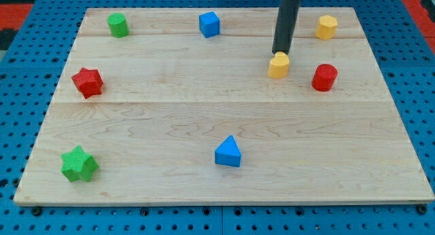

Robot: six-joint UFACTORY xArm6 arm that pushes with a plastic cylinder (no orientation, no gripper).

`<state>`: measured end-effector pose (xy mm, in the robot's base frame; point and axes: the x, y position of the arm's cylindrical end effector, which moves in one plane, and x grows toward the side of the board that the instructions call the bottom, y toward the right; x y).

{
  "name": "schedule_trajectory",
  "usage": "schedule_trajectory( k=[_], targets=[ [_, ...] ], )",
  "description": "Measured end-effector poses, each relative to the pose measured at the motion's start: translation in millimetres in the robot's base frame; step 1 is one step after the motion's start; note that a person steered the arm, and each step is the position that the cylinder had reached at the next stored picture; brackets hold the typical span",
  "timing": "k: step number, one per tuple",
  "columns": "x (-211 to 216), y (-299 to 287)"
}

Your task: Push the yellow heart below left to the red circle

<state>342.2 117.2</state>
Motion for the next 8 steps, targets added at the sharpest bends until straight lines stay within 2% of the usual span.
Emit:
schedule_trajectory(
  k=[1, 2, 3, 4, 5, 6, 7, 8],
  targets=[
    [52.7, -11.4],
    [82.7, -16.4],
    [64.5, -18.8],
    [54.7, -54.4],
    [104.8, -49.5],
    [158.7, -9.4],
    [153.9, 0.3],
    [133.6, -17.7]
  ],
)
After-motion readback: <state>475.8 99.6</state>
